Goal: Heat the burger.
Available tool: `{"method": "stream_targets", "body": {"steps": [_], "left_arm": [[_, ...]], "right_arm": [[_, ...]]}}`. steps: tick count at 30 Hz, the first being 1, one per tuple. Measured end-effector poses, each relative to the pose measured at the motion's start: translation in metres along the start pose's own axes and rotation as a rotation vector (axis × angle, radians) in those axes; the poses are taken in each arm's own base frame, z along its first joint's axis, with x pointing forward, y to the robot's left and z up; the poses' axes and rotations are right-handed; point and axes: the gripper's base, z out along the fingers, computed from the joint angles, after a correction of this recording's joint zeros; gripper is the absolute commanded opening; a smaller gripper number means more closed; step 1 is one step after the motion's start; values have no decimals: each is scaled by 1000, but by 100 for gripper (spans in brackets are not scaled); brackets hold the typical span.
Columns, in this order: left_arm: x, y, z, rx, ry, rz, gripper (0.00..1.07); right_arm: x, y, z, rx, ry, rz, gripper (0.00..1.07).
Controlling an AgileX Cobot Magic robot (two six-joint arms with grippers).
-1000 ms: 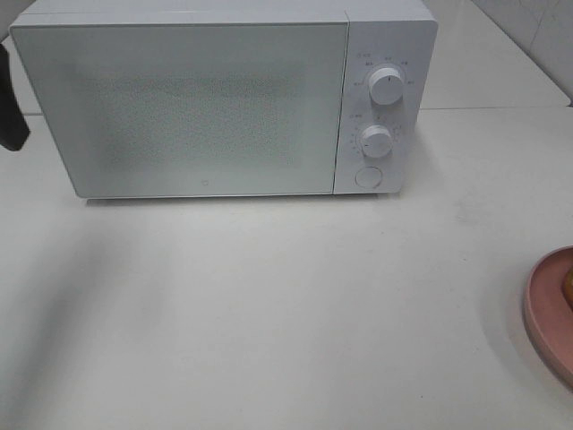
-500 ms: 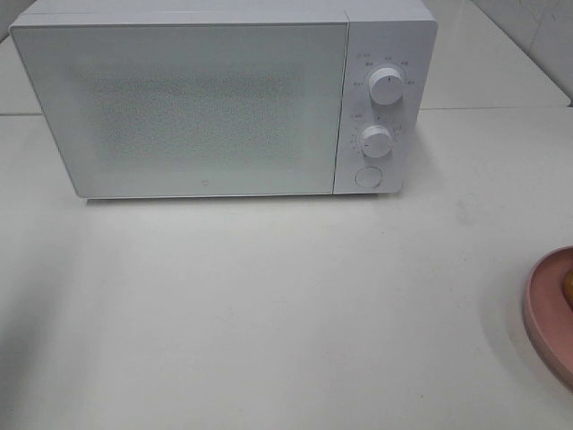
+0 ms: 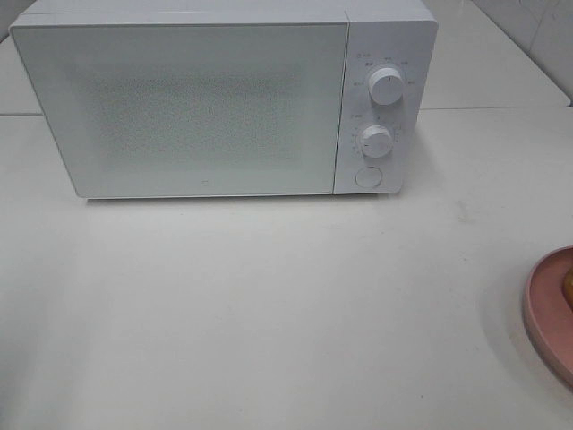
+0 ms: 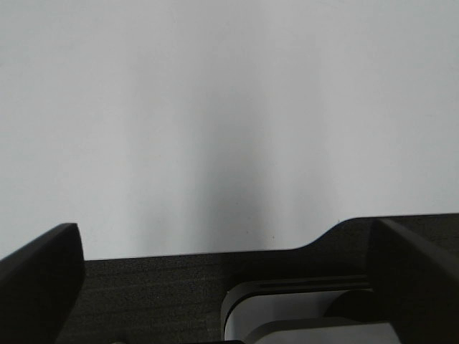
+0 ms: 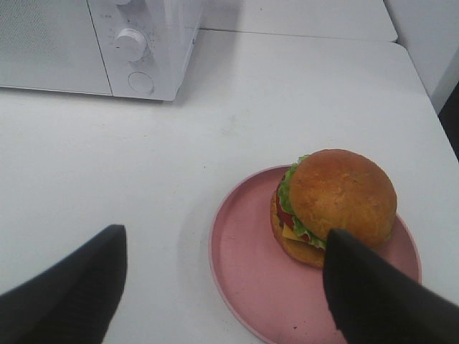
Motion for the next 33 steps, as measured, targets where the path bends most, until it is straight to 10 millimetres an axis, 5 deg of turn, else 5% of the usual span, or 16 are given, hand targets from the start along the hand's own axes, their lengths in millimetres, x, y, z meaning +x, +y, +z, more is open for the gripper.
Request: {"method": "stream_targets", "body": {"steps": [17,33], "left_arm": [[51,-5,-49,-1,-454,36,100],[70,-6,-59,0,-587,48,100]], "right_arm": [[0,0,0,0,0,0,75],[0,0,0,0,0,0,75]]}}
